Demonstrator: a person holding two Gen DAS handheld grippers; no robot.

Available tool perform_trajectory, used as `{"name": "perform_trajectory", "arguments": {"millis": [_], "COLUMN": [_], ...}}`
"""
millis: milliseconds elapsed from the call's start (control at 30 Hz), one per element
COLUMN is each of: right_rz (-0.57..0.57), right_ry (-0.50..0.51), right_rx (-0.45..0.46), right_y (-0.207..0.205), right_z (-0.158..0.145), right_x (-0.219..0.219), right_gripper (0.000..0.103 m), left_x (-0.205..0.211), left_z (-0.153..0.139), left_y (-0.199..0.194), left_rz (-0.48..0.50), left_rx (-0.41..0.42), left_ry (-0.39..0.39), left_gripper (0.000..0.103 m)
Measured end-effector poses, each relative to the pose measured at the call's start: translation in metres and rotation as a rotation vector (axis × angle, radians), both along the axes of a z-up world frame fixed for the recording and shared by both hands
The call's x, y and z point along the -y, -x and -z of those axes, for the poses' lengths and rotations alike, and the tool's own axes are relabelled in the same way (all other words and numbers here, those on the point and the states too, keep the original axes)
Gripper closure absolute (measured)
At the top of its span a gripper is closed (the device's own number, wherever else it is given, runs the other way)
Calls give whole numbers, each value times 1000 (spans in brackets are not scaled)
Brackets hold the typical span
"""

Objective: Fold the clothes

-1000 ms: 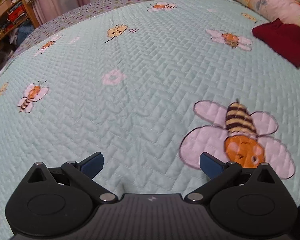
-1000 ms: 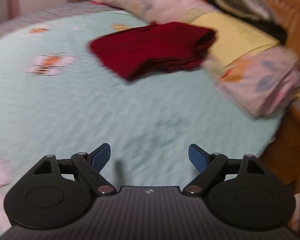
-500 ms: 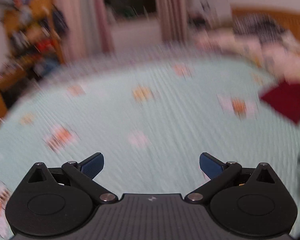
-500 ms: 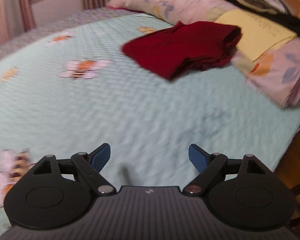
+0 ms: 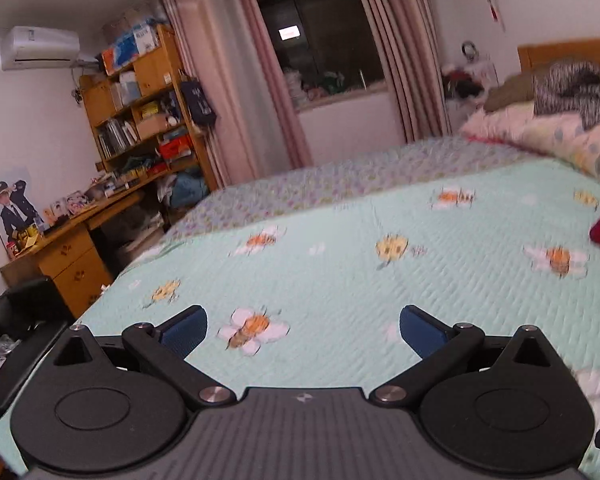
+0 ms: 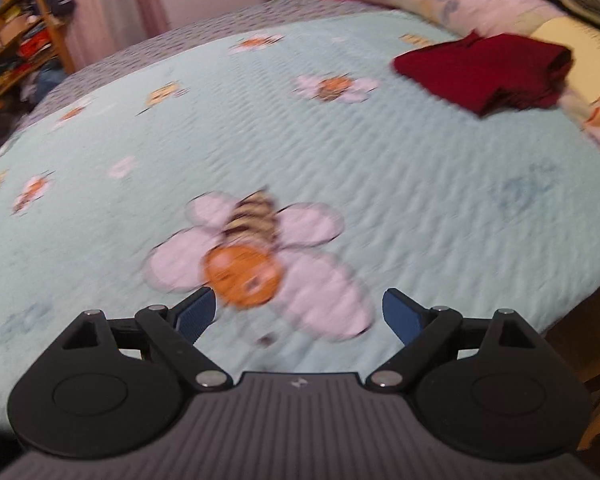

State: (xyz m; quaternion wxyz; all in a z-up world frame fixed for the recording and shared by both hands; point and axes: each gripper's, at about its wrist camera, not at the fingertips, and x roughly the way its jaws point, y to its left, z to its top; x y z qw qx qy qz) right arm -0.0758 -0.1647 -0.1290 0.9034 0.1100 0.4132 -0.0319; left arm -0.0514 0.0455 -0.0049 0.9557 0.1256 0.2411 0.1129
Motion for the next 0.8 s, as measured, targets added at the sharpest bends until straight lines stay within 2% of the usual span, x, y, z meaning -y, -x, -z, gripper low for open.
{"name": "perform_trajectory", "arguments": {"millis": [167, 233, 333, 433, 533, 667, 800], "right_rz": [-67, -85, -96, -93, -95, -111, -119], "right_ry": [10, 25, 56, 61, 45, 70, 101], "right_rx": [-5, 8, 34, 51, 45, 48, 58], "right_y": [18, 25, 35, 37, 37, 41, 44], "right_z": [-4, -9, -18, -23, -24, -26, -28], "right_x": [-31, -38, -42, -40, -41, -49, -55], "right_gripper": [12, 12, 12, 12, 12, 12, 12], "left_x": [-33, -38, -32, -27, -32, -43, -57], "left_z": [-6, -9, -18, -29, -35, -31, -15], "left_y": [27, 39, 68, 88, 93, 99, 97], "left_rz": [18, 11, -23, -30, 7, 48, 117], "left_rx": [-33, 2, 104, 164, 136, 53, -55], "left_ry": [104, 71, -44, -91, -38, 25, 147], "left_gripper": [1, 1, 0, 0, 0, 0, 0]}}
